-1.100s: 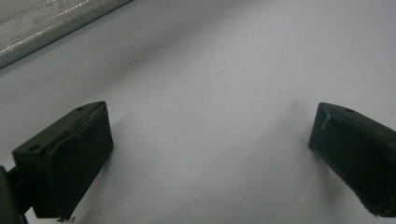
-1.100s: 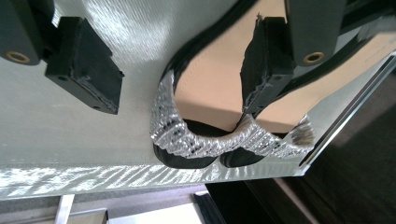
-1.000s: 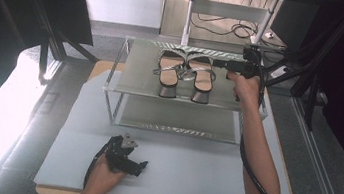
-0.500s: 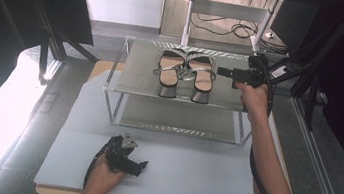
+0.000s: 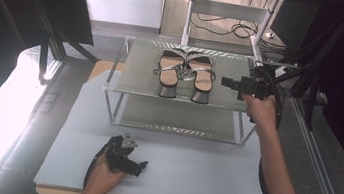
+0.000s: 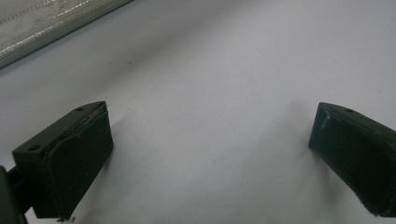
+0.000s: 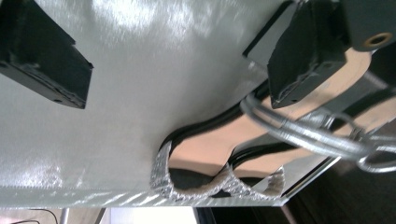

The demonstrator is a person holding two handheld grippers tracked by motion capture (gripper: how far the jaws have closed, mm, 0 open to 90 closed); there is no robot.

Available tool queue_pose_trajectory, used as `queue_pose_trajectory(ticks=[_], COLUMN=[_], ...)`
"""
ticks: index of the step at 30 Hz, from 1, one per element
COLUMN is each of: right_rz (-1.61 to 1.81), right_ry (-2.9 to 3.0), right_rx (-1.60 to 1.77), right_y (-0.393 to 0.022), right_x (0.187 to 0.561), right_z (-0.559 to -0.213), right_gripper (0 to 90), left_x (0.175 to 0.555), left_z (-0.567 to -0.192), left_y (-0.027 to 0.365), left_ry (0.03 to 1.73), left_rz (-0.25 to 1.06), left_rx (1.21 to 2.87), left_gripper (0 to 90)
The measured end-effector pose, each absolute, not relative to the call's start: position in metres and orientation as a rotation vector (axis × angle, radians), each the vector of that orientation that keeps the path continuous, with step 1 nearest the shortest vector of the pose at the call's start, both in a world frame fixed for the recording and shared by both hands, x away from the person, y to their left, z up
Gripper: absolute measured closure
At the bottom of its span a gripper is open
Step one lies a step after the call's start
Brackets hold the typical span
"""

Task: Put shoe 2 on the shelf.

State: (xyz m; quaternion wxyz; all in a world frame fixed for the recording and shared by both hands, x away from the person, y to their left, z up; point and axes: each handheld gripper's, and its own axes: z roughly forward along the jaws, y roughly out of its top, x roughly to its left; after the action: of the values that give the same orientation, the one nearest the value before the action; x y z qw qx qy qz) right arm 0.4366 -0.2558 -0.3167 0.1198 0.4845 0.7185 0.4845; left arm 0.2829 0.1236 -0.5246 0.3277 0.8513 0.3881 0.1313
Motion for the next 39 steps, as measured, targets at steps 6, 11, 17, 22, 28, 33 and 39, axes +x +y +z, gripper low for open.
queue_pose_trajectory(ticks=[6, 11, 17, 22, 28, 33, 39], right_rz=[1.412, 1.417, 1.43, 1.419, 1.425, 1.436, 1.422], right_ry=[2.132, 2.157, 2.197, 2.239, 2.261, 2.269, 2.281], right_rx=[1.378, 1.343, 1.286, 1.214, 1.153, 1.138, 1.129], right_y=[-0.256, -0.255, -0.254, -0.251, -0.253, -0.257, -0.262], right_x=[0.419, 0.401, 0.377, 0.357, 0.336, 0.323, 0.311], right_z=[-0.318, -0.319, -0.323, -0.327, -0.333, -0.344, -0.367], right_gripper=[0.8, 0.0, 0.0, 0.0, 0.0, 0.0, 0.0], left_x=[0.283, 0.283, 0.283, 0.283, 0.283, 0.283, 0.283], left_z=[-0.525, -0.525, -0.525, -0.525, -0.525, -0.525, -0.525], left_y=[0.124, 0.124, 0.124, 0.124, 0.124, 0.124, 0.124], left_ry=[1.016, 1.016, 1.016, 1.016, 1.016, 1.016, 1.019], left_rz=[0.344, 0.345, 0.347, 0.347, 0.347, 0.347, 0.346], left_rx=[2.228, 2.229, 2.229, 2.229, 2.23, 2.229, 2.228], left_gripper=[0.0, 0.0, 0.0, 0.0, 0.0, 0.0, 0.0])
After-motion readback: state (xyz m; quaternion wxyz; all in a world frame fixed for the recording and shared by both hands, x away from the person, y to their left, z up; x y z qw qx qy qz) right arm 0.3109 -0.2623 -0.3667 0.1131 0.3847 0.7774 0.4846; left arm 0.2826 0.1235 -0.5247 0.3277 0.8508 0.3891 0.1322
